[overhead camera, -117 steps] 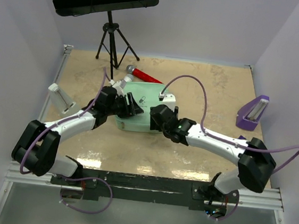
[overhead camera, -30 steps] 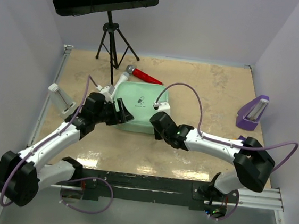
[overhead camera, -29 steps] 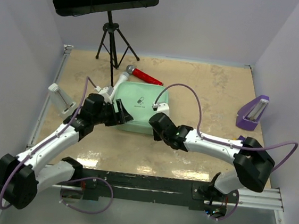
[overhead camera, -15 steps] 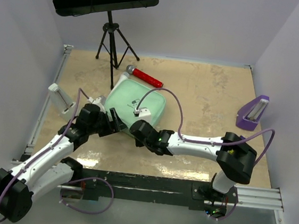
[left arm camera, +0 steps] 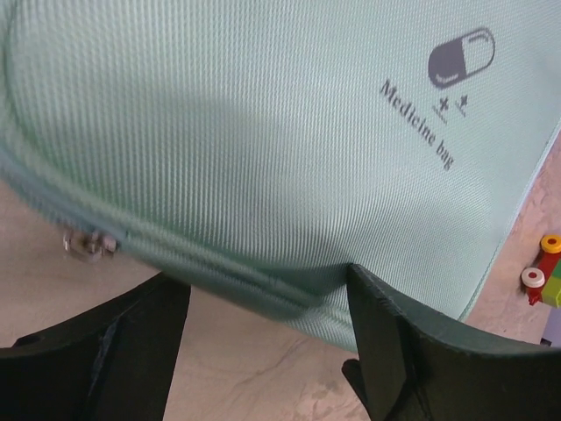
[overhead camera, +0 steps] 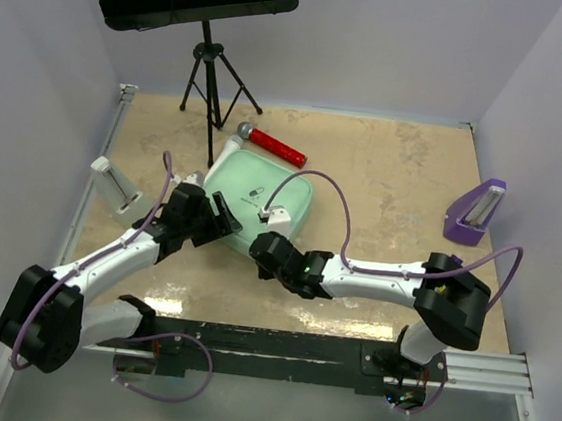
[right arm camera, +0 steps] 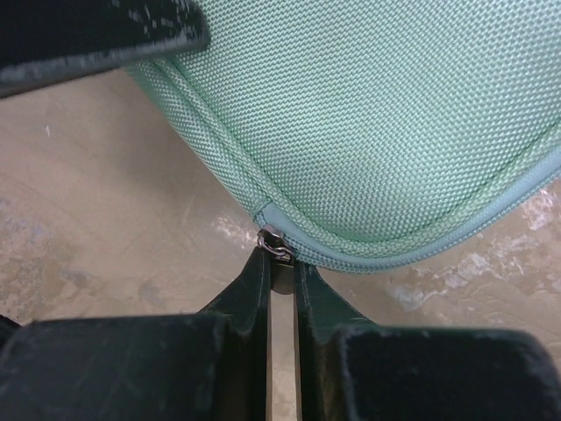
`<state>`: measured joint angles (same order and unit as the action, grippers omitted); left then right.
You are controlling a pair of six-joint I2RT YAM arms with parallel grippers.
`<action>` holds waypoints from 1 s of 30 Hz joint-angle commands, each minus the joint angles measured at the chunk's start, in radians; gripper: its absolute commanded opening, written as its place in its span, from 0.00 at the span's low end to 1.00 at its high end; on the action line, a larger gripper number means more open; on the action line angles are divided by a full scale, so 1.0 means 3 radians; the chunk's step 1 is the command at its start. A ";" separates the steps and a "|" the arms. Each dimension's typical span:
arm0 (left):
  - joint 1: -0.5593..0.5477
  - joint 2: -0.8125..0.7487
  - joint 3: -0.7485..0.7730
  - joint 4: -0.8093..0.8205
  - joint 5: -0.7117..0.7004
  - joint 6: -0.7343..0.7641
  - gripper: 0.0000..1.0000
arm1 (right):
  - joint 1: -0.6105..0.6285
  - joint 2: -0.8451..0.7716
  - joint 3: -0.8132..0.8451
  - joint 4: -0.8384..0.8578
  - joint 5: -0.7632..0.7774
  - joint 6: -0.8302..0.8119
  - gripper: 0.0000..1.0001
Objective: Organize the medicine kit
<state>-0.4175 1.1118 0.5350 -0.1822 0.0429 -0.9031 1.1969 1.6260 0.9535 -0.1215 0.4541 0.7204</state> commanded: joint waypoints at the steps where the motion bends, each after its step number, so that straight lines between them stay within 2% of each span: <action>1: 0.0021 0.0317 0.0328 0.0157 -0.0419 0.0218 0.74 | 0.0116 -0.0240 -0.0309 -0.0413 -0.0128 0.0211 0.00; 5: 0.0021 0.0635 0.0589 0.0101 -0.0485 0.0499 0.72 | 0.0122 -0.0465 -0.0463 -0.0551 -0.0092 0.0395 0.00; 11: 0.0021 0.0972 0.0763 0.0305 -0.0389 0.0755 0.67 | 0.0122 -0.0665 -0.0586 -0.0822 0.0046 0.0671 0.00; 19: 0.0021 0.1422 0.1110 0.0341 -0.0322 0.0858 0.66 | 0.0127 -0.0920 -0.0754 -0.0950 0.0051 0.1019 0.00; 24: 0.0032 0.1642 0.1463 0.0346 -0.0271 0.0934 0.66 | 0.0122 -0.0870 -0.0791 -0.0654 -0.0113 0.0790 0.00; 30: 0.0057 0.1806 0.2020 0.0168 -0.0225 0.1113 0.67 | 0.0121 -0.0400 -0.0336 -0.0607 -0.0011 0.0432 0.00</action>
<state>-0.4320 1.6245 1.0080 -0.1509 0.0875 -0.6567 1.2121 1.4101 0.7742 -0.2237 0.4976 0.9337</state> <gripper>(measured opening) 0.665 0.071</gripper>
